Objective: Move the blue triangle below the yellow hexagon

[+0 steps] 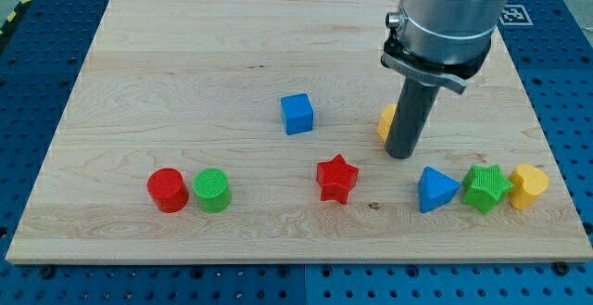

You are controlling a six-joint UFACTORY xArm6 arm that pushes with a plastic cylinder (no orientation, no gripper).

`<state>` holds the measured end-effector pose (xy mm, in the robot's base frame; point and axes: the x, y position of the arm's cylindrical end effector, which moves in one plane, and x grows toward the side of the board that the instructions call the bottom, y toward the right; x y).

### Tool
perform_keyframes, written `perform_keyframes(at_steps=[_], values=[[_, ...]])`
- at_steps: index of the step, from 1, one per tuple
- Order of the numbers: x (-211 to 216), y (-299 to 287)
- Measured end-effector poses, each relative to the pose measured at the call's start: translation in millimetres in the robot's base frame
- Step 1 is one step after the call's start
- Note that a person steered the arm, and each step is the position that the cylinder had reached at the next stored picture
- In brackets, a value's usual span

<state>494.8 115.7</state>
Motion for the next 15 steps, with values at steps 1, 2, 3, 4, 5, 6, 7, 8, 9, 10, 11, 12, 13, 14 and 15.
perform_keyframes(at_steps=[1, 2, 3, 4, 5, 6, 7, 8, 9, 10, 11, 12, 13, 14, 15], values=[[0, 0], [22, 0], [36, 0], [50, 0], [72, 0], [104, 4], [120, 29], [120, 53], [110, 63], [88, 63], [70, 62], [66, 62], [84, 62], [93, 62], [91, 60]])
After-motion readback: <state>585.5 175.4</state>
